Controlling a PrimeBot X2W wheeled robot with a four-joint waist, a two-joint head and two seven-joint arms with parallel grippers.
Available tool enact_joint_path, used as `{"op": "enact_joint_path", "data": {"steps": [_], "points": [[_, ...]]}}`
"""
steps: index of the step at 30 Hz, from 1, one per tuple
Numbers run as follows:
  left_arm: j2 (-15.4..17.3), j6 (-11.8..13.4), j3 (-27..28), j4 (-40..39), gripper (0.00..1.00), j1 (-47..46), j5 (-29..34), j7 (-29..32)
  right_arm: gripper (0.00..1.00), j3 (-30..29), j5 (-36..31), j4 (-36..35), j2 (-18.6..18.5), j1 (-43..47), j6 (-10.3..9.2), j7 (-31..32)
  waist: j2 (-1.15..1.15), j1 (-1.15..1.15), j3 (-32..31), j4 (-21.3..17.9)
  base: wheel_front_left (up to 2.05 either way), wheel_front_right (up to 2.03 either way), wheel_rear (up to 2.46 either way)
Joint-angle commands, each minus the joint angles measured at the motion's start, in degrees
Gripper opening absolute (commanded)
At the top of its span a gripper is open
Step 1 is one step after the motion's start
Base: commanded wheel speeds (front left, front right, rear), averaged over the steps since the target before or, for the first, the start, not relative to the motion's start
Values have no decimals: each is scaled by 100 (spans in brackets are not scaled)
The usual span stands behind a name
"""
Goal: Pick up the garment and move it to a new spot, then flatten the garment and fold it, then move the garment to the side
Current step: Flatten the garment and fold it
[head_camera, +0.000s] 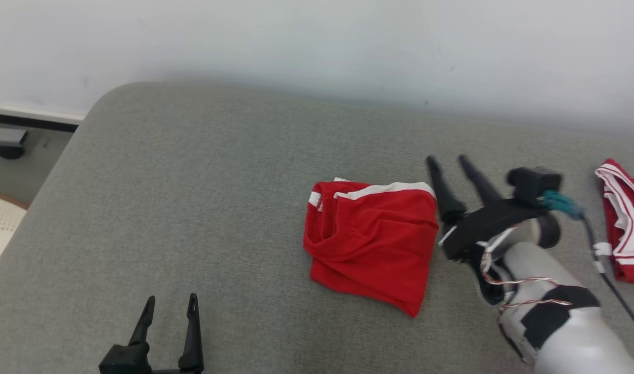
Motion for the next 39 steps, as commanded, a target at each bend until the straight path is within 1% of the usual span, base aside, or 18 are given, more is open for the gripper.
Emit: {"op": "enact_joint_path", "data": {"steps": [1, 4, 7, 9, 14, 15, 18, 21, 26, 30, 32, 39], "points": [[-3, -15, 75, -98, 100, 62, 98, -16, 100, -378, -270, -373, -114, 245, 5, -31, 0, 0, -49, -170, 0, 0, 0], [0, -28, 172, -163, 100, 111, 201, -16, 100, -954, -833, -1014, -172, 759, 4, -33, 0, 0, -37, -292, 0, 0, 0], [0, -72, 232, -202, 100, 111, 282, -16, 100, -1484, -1351, -1661, -92, 1290, 5, -33, 0, 0, -47, -415, 0, 0, 0], [0, -83, 268, -238, 100, 121, 354, -16, 100, -1735, -1681, -2024, -25, 1674, 4, -34, 0, 0, -64, -492, 0, 0, 0], [0, -144, 383, -262, 100, 233, 466, -16, 100, -2310, -2271, -2834, 155, 2487, 5, -35, 0, 0, -150, -667, 0, 0, 0], [0, -144, 383, -262, 100, 233, 466, -16, 100, -2310, -2271, -2834, 155, 2487, 5, -35, 0, 0, -150, -667, 0, 0, 0], [1, -174, 487, -280, 100, 289, 489, -16, 100, -2551, -2588, -3197, 243, 2927, 4, -35, 0, 0, -224, -768, 0, 0, 0], [-1, -182, 568, -310, 100, 365, 531, -16, 100, -2798, -2736, -3480, 376, 3283, 4, -34, 0, 0, -266, -856, 0, 0, 0], [0, -191, 616, -351, 100, 454, 621, -16, 100, -2948, -3007, -3927, 496, 3759, 4, -36, 0, 0, -313, -942, 0, 0, 0], [1, -223, 616, -396, 100, 485, 666, -16, 100, -3107, -3121, -4260, 665, 4153, 4, -35, 0, 0, -381, -948, 0, 0, 0], [0, -213, 615, -461, 100, 479, 655, -16, 100, -3182, -3227, -4307, 781, 4406, 4, -35, 0, 0, -419, -948, 0, 0, 0], [0, -196, 560, -506, 100, 605, 701, -16, 100, -3197, -3317, -4355, 923, 4725, 4, -35, 0, 0, -500, -963, 0, 0, 0]]}}
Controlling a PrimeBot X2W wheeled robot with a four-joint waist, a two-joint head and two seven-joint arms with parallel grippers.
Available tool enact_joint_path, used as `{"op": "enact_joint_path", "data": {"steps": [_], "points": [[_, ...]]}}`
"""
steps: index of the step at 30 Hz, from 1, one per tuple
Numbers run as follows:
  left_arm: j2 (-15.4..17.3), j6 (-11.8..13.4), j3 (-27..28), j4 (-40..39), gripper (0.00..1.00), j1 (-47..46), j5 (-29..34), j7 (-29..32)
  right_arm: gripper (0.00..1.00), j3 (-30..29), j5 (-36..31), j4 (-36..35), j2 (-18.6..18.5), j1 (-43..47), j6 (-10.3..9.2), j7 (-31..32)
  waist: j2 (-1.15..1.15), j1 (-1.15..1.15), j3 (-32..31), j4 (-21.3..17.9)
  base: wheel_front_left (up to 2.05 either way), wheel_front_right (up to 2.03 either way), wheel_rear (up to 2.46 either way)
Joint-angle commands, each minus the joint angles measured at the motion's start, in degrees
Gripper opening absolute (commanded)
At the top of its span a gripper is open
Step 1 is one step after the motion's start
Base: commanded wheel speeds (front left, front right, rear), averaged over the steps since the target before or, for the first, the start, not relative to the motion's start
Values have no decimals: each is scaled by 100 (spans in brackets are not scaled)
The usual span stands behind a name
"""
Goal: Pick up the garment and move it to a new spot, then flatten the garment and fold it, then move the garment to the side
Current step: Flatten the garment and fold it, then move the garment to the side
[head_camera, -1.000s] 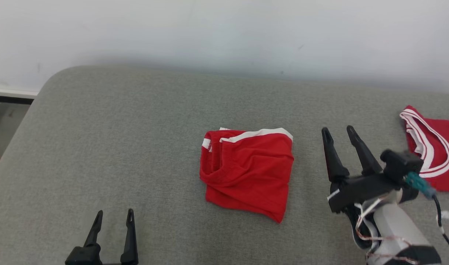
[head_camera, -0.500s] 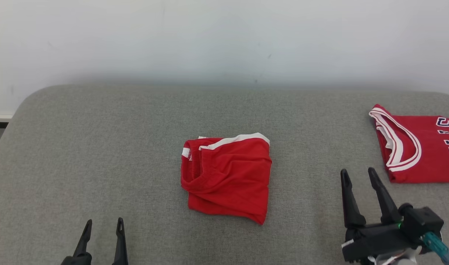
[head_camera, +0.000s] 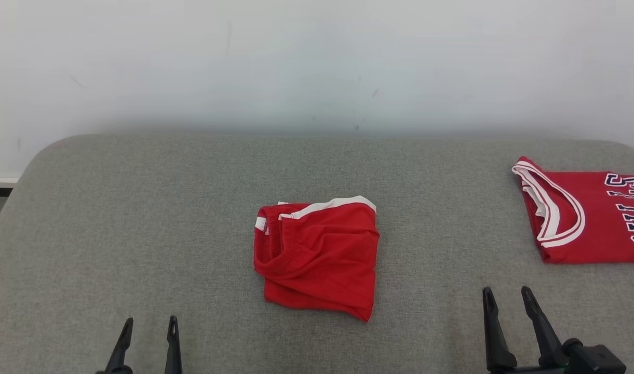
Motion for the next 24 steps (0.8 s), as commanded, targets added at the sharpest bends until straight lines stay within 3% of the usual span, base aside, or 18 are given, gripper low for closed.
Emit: {"op": "enact_joint_path", "data": {"steps": [1, 24], "points": [[2, 11, -2, -5, 100, 70, 28, -16, 100, -17, -35, -16, 36, 48, 3, -22, 0, 0, -14, -6, 0, 0, 0], [174, -96, -92, -120, 100, 149, 167, -16, 100, 50, -169, 85, 69, 30, 3, -21, 0, 0, -5, 35, 0, 0, 0]]}}
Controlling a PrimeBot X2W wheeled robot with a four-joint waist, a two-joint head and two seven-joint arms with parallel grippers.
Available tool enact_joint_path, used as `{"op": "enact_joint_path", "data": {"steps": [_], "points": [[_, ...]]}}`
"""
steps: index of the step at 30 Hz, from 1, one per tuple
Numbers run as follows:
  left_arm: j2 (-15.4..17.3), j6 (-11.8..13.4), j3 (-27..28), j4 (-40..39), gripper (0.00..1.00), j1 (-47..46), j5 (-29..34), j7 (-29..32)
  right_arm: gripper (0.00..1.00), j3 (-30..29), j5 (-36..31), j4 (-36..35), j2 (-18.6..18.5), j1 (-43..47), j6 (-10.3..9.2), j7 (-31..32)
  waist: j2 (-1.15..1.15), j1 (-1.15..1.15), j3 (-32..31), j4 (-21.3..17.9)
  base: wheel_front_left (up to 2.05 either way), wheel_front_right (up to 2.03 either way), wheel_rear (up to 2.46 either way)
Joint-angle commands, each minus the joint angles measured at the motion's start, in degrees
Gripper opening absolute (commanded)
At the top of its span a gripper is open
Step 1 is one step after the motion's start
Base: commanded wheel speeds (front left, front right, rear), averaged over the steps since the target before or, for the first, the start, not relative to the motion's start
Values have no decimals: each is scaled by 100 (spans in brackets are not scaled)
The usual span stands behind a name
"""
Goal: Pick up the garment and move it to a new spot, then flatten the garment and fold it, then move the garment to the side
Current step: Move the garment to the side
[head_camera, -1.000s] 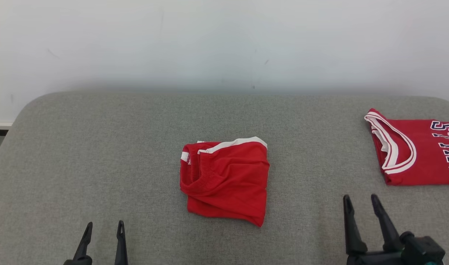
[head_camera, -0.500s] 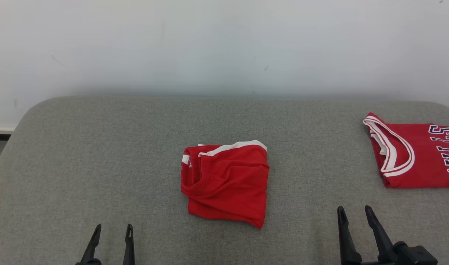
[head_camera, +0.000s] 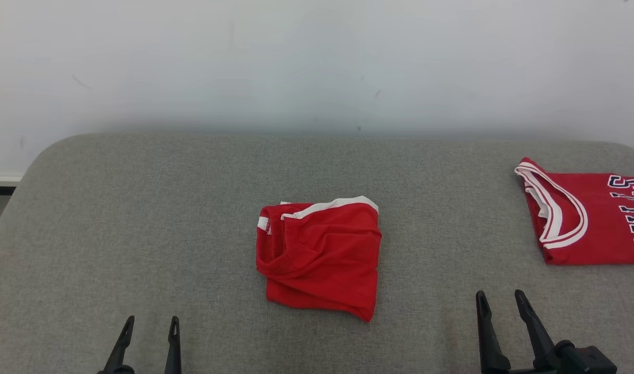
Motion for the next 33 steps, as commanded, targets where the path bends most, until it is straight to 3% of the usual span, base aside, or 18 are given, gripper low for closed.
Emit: {"op": "enact_joint_path", "data": {"steps": [1, 33], "points": [[24, -8, 16, -16, 100, 88, -17, -16, 100, -4, -34, 18, 15, -2, 3, -21, 0, 0, 1, 3, 0, 0, 0], [-36, -5, 143, 21, 100, 87, 39, -16, 100, 4, 28, 60, 16, 7, 3, -21, 0, 0, 24, -5, 0, 0, 0]]}}
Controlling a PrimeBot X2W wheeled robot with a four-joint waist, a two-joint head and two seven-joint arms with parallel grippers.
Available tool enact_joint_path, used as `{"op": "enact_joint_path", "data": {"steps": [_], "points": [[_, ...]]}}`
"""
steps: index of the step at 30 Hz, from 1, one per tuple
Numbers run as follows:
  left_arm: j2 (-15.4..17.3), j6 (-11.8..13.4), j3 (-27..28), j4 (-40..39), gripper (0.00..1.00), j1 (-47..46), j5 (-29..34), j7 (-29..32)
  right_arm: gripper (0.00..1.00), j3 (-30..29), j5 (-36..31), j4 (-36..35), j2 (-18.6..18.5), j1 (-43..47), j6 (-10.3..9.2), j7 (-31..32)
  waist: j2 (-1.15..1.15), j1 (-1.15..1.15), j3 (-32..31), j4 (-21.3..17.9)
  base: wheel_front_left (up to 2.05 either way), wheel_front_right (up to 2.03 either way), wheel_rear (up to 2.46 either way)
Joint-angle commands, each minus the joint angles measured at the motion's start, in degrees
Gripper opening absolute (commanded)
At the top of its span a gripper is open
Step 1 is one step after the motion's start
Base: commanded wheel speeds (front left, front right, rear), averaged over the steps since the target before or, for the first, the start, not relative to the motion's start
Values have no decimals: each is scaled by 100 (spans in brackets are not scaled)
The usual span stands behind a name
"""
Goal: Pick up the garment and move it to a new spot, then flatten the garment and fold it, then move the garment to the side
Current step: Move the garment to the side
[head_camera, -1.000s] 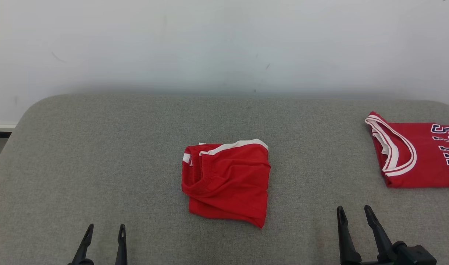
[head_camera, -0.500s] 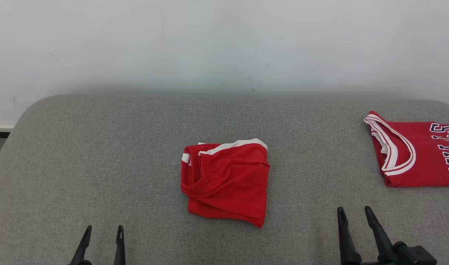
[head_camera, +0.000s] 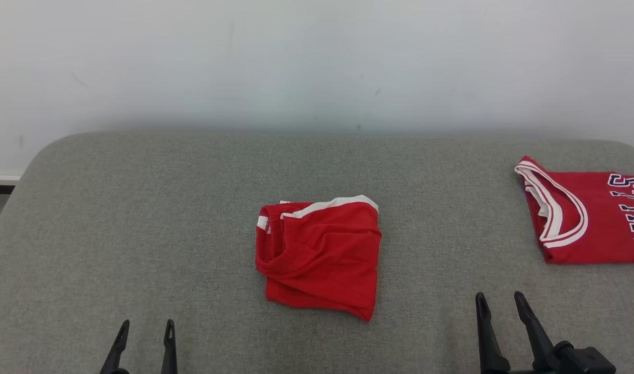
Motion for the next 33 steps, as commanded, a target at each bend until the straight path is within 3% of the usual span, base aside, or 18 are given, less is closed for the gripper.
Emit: {"op": "enact_joint_path", "data": {"steps": [1, 10, 18, 25, 33], "points": [[-9, -3, 31, 3, 100, 36, 37, -16, 100, 5, 10, 5, 12, 3, 3, -21, 0, 0, 5, 0, 0, 0, 0], [-24, -11, 52, 19, 100, 17, -12, -16, 100, 106, -53, 31, 13, -75, 3, -21, 0, 0, -3, 16, 0, 0, 0], [-49, -34, -7, 33, 100, -33, -31, -16, 100, 386, 5, 385, -210, -914, 3, -20, 0, 0, 36, 101, 0, 0, 0], [-65, -84, -196, 62, 100, -91, -7, -16, 100, 393, 12, 1782, -167, -2122, 3, -21, 0, 0, 121, 387, 0, 0, 0], [-91, -122, -388, 176, 100, -216, -54, -16, 100, 416, 104, 4348, -34, -3576, 3, -6, 0, 0, 224, 840, 0, 0, 0]]}}
